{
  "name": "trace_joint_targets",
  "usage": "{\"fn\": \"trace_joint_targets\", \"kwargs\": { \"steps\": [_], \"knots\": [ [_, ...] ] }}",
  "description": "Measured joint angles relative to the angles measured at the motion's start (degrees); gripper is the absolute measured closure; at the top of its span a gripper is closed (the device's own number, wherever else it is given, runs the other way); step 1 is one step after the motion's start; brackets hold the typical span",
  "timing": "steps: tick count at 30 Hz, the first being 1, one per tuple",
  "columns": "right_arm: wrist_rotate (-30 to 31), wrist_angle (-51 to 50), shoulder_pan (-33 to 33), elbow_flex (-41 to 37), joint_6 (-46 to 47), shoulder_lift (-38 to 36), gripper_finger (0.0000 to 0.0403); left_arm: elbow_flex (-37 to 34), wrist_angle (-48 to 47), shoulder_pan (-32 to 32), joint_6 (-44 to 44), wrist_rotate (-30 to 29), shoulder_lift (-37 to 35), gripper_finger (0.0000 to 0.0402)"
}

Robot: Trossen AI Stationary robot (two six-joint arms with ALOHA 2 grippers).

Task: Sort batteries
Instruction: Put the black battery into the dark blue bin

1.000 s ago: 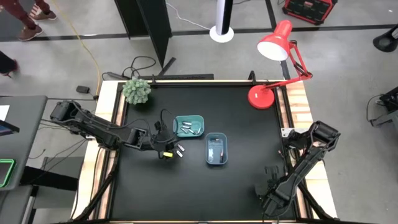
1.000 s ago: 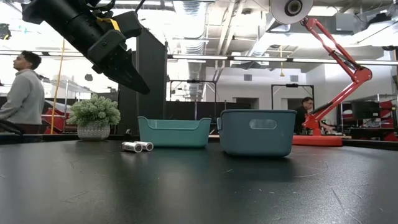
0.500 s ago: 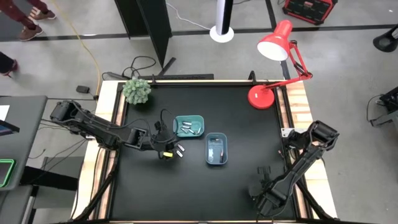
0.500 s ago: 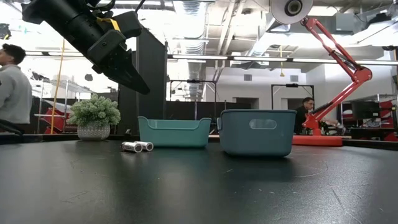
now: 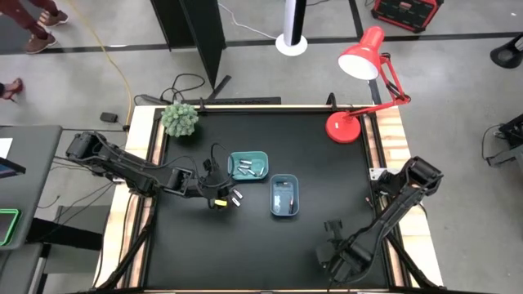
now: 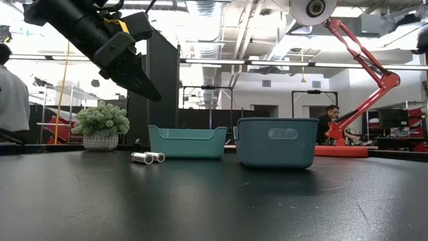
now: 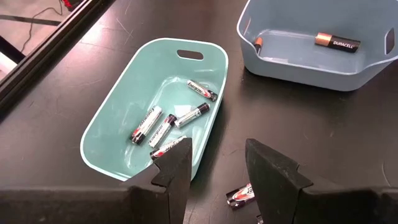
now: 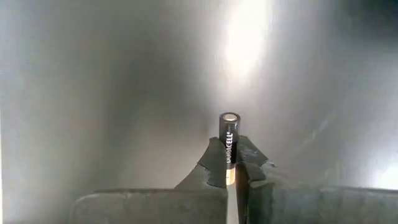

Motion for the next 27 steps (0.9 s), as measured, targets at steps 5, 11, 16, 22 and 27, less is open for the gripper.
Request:
{"fn": "trace_joint_targets", "kwargs": {
  "steps": [5,11,16,22,27],
  "knots": [
    [1.7,5.0,-1.8,1.8,-5.2,-1.2,0.0396,0.0,0.0,0.0,0.0,0.0,0.0,0.0258],
    [7.2,10.5,-3.3,1.8,-10.1,-6.3,0.0401,0.0,0.0,-0.1,0.0,0.0,0.0,0.0258],
    [12.0,13.5,-4.0,0.2,-13.5,-11.6,0.0402,0.0,0.0,-0.6,0.0,0.0,0.0,0.0258],
    [14.6,25.2,-5.4,-5.0,-20.4,-18.6,0.0403,0.0,0.0,-0.7,0.2,0.0,0.0,0.0258],
    [14.6,34.2,-6.5,-10.7,-24.2,-24.1,0.0403,0.0,0.0,-0.7,0.2,0.0,0.0,0.0258]
  ]
}}
